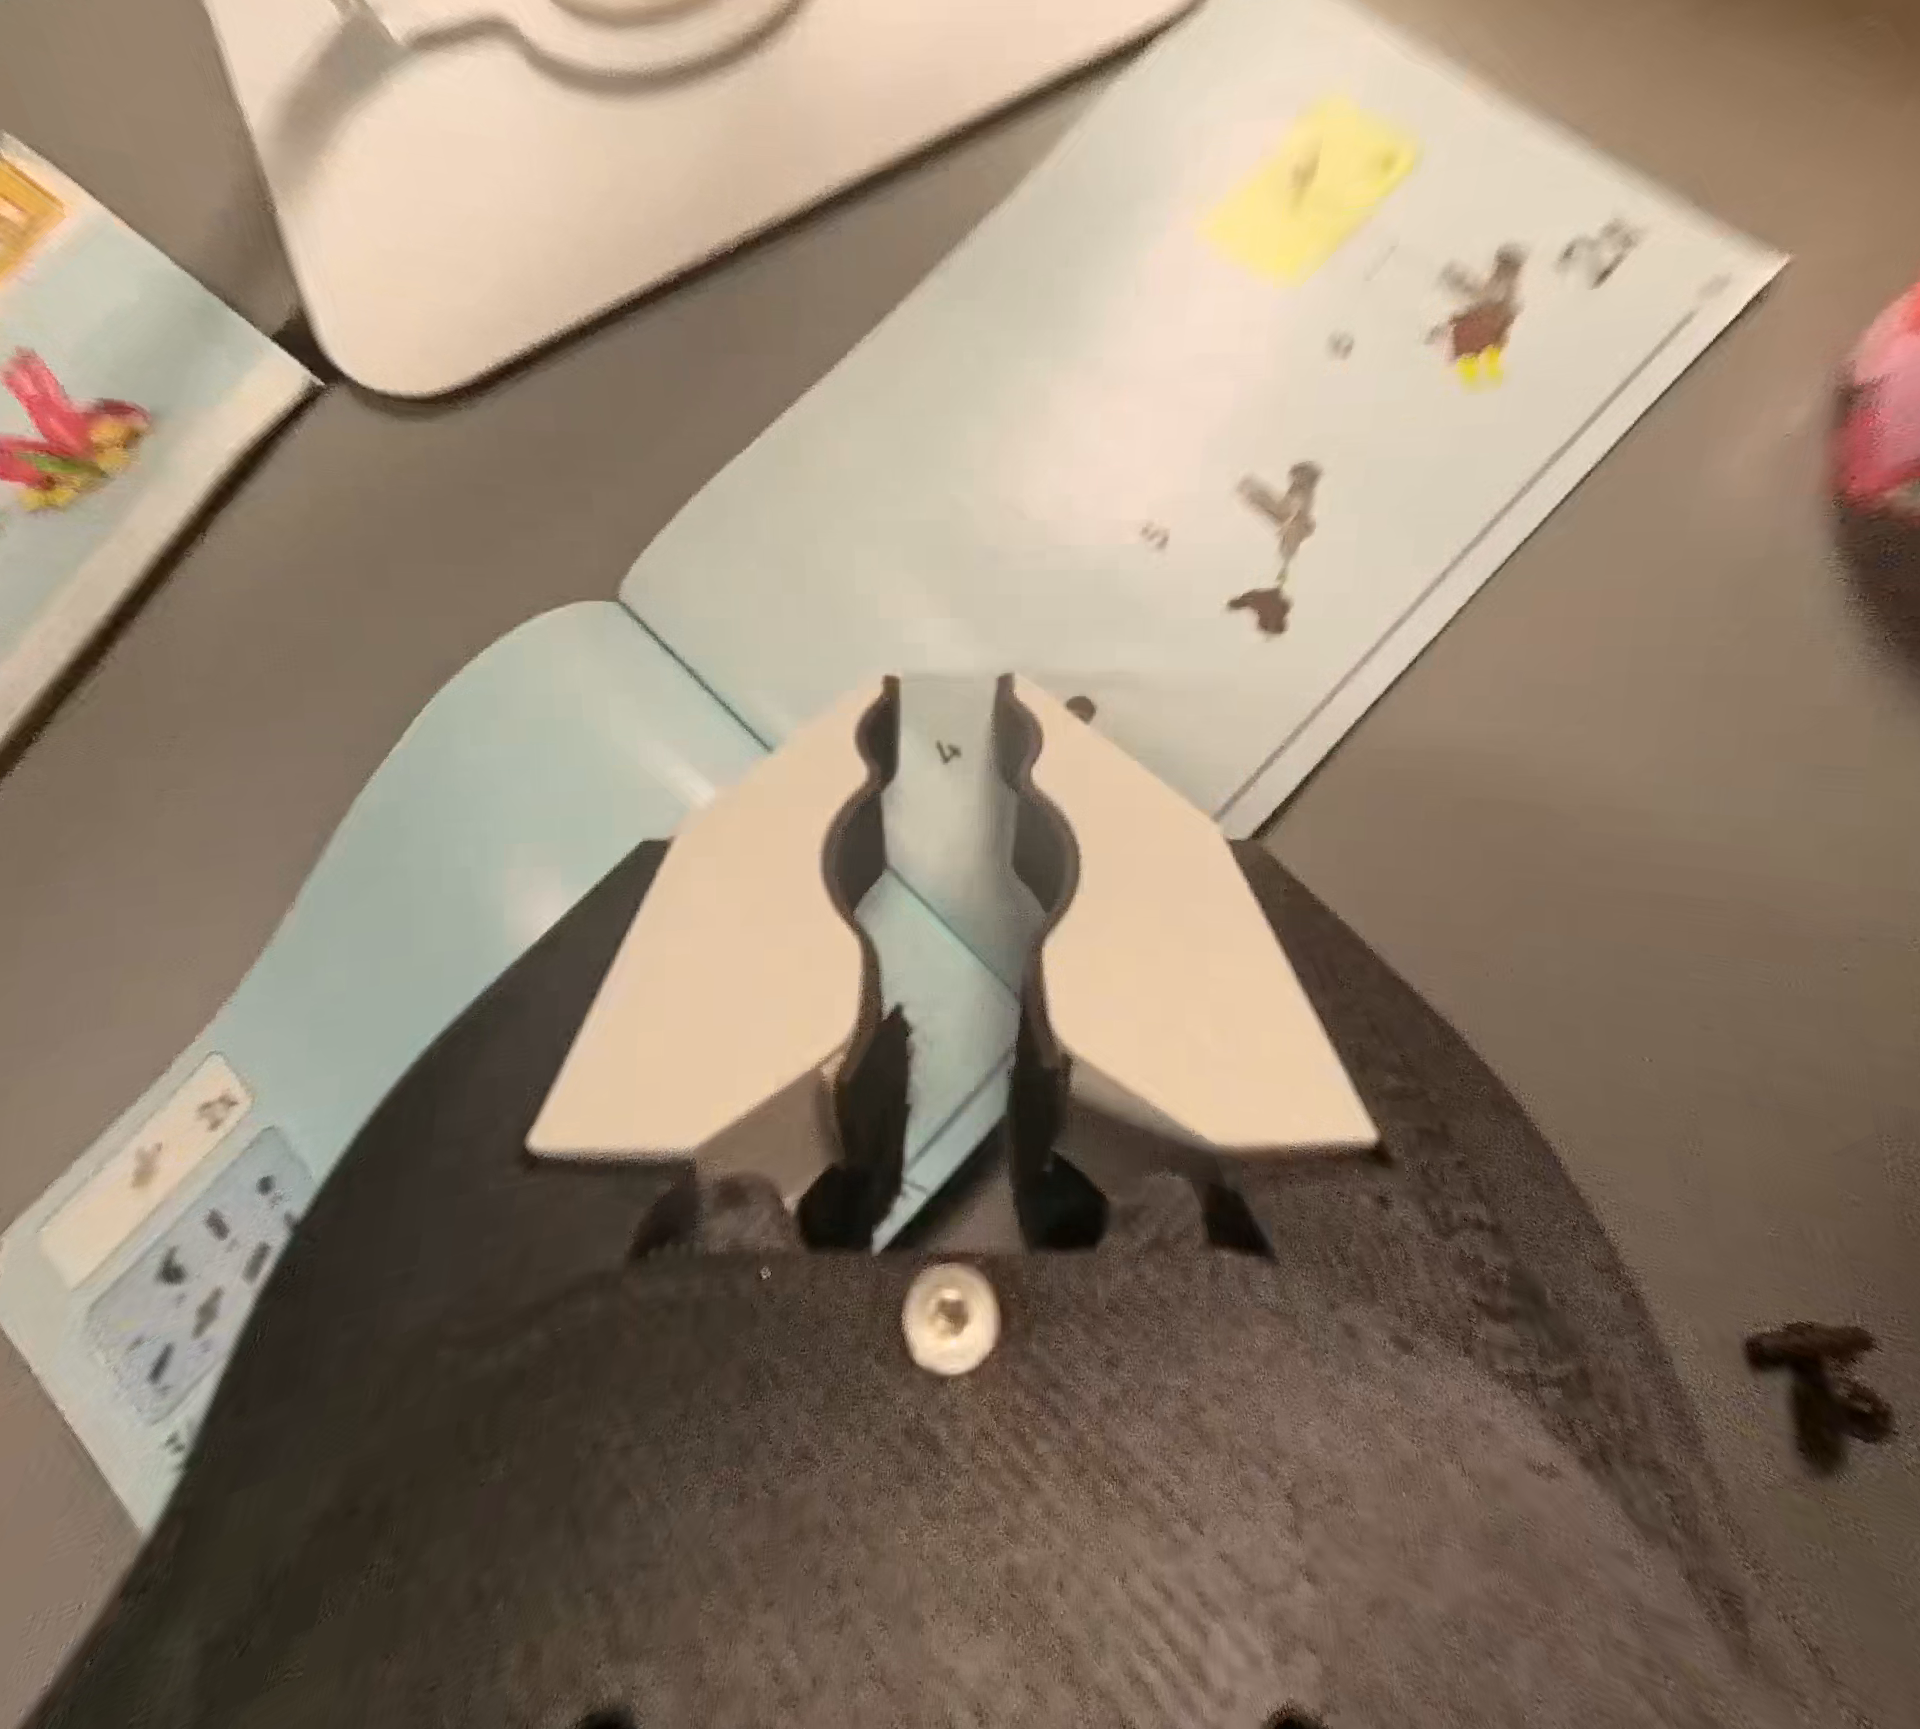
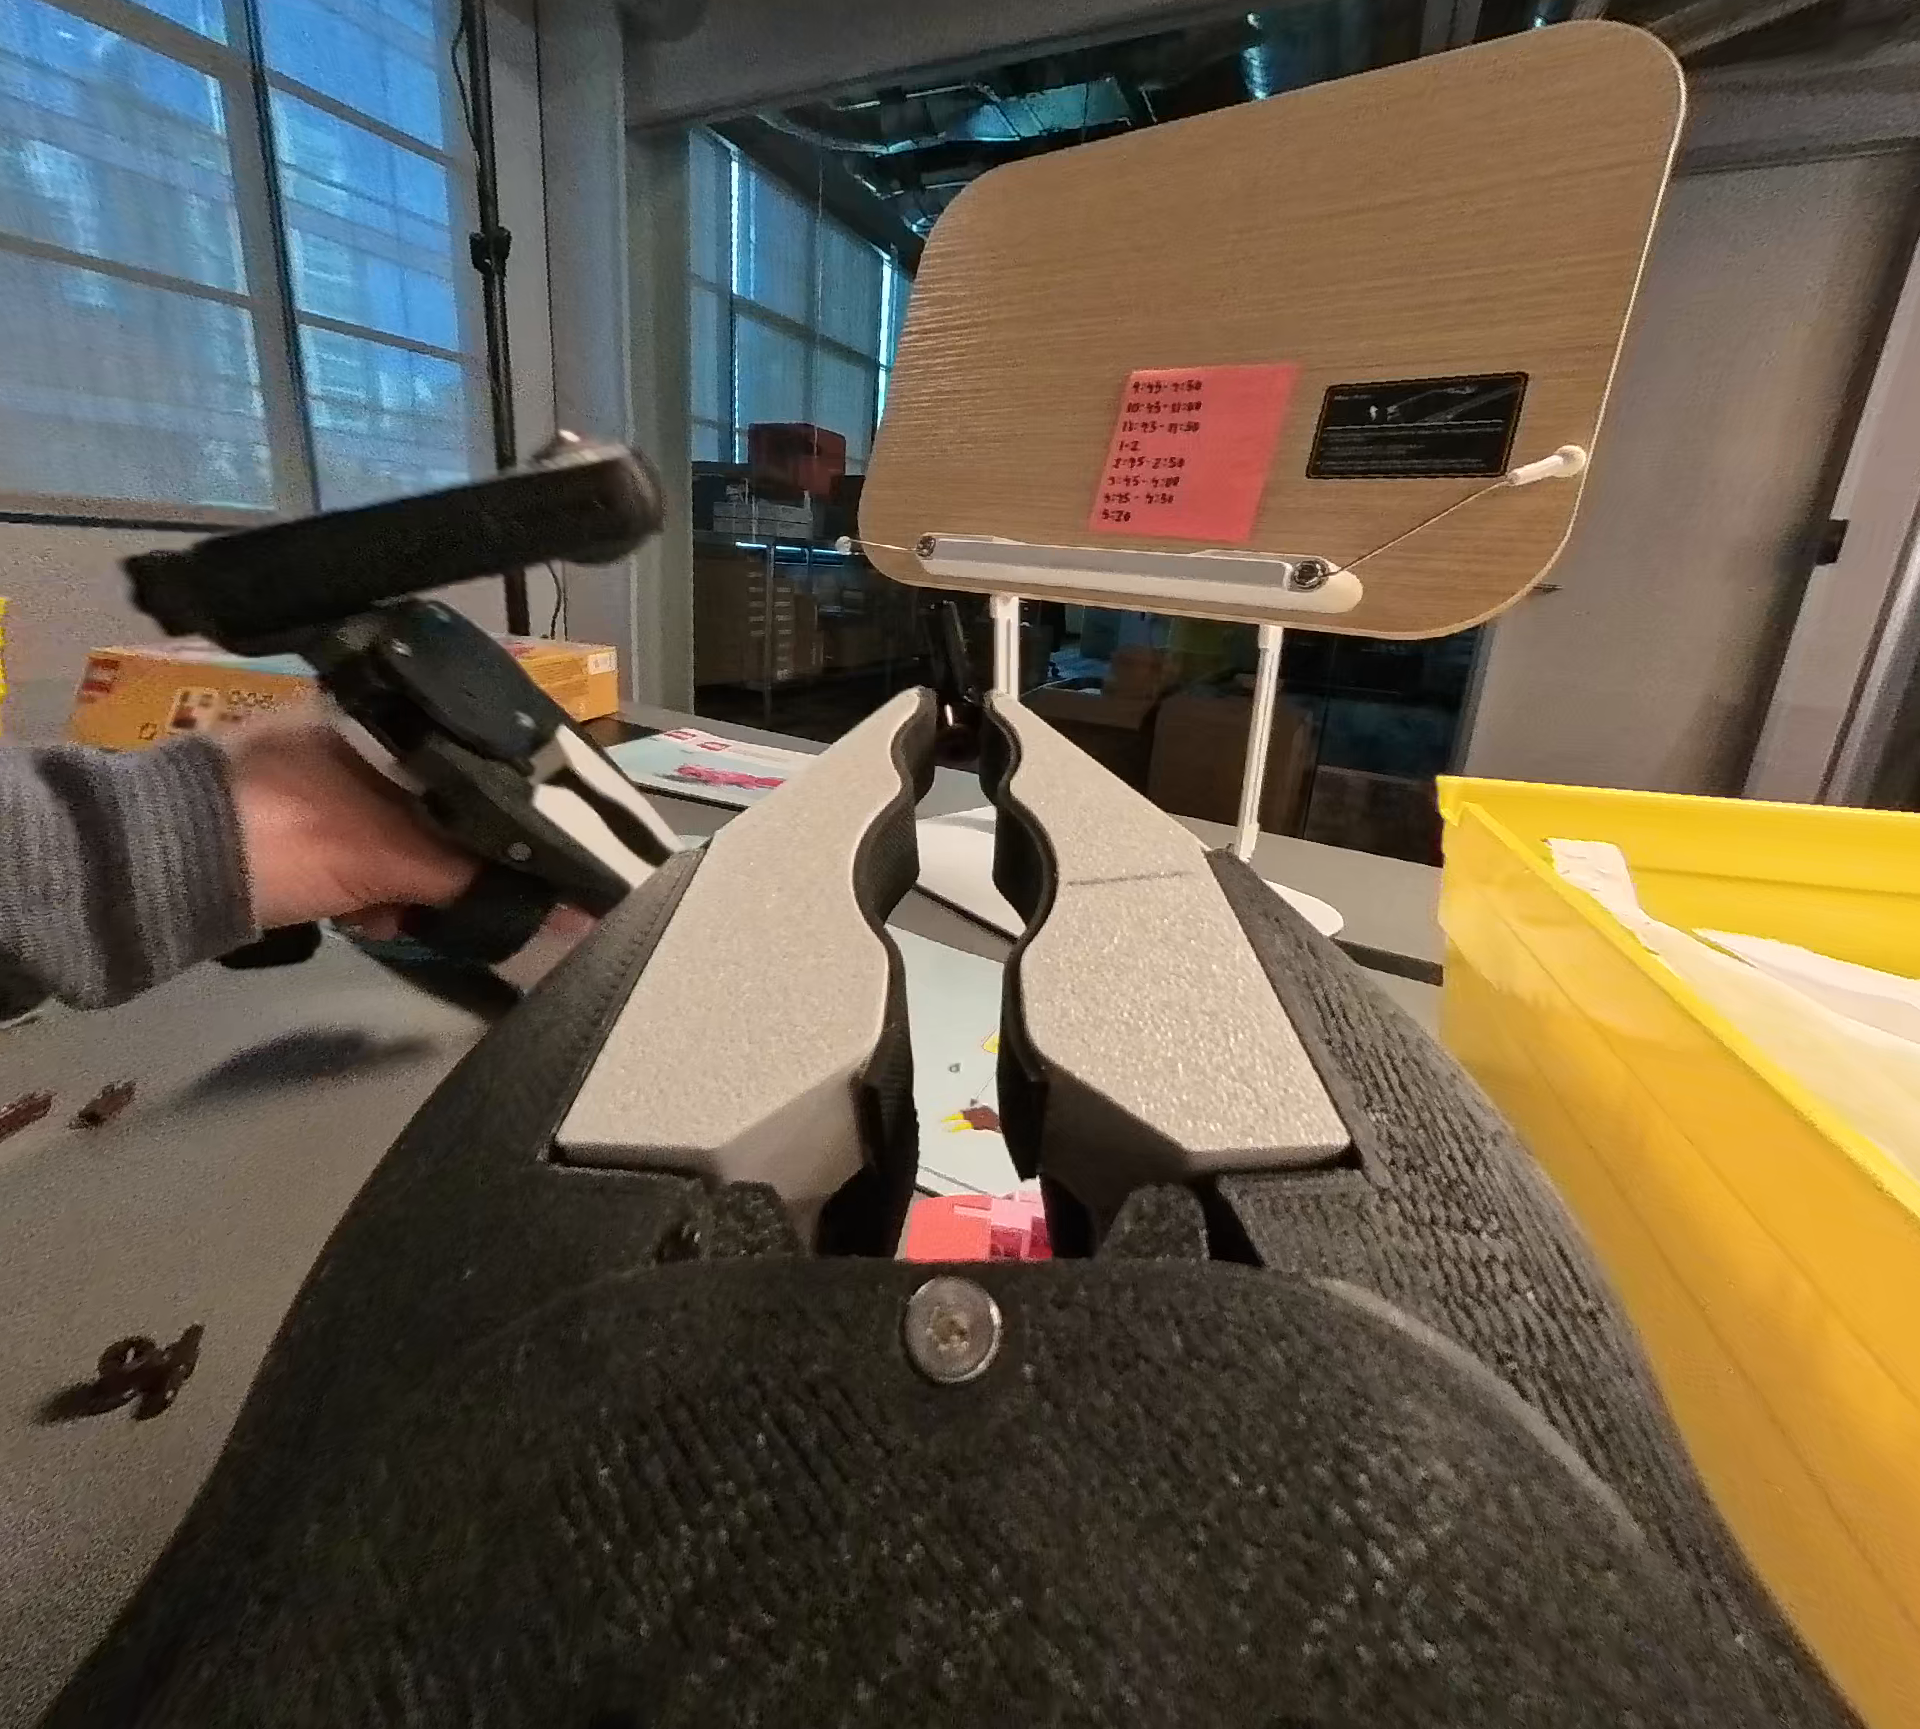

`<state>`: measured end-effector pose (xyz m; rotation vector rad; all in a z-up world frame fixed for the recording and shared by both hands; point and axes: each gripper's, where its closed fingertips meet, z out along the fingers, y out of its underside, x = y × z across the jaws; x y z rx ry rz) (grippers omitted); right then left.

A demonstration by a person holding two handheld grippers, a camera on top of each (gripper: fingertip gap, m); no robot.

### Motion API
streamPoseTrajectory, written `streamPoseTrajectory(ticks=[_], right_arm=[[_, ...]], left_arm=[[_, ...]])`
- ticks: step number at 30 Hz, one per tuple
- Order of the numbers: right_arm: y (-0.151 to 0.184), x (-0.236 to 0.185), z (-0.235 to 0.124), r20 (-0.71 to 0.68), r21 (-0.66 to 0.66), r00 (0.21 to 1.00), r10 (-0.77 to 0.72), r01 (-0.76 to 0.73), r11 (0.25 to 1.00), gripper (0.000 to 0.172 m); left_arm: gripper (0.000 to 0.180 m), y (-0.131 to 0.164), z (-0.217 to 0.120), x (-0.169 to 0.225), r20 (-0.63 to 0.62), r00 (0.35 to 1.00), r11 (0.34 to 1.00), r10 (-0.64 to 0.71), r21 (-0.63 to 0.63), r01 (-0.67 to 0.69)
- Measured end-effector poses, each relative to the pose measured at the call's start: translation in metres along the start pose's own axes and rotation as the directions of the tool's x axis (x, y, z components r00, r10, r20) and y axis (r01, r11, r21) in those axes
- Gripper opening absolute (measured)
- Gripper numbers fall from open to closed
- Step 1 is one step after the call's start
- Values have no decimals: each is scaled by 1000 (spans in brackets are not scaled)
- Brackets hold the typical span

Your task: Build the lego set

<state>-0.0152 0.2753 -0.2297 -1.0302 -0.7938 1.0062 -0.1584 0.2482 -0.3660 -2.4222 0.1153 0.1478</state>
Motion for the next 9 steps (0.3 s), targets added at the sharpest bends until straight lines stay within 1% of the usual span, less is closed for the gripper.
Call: streamPoseTrajectory(ticks=[1, 3, 5, 9], right_arm=[[0, -1, 0, 4, -1, 1000, -2, 2, 1000, 6], [-1, -3, -1, 10, -1, 1000, -14, 14, 1000, 6], [-1, -6, -2, 20, -1, 1000, -14, 14, 1000, 6], [0, -12, -3, 42, -14, 999, 7, -7, 1000, 5]], left_arm=[[13, 0, 2, 3, -34, 999, 1000, 12, -5, -13], [13, 0, 4, 6, -87, 996, 1000, 12, 4, -12], [13, -1, 4, 7, -130, 992, 999, 5, 42, 1], [12, 2, 1, 11, -225, 973, 990, -50, 115, 77]])
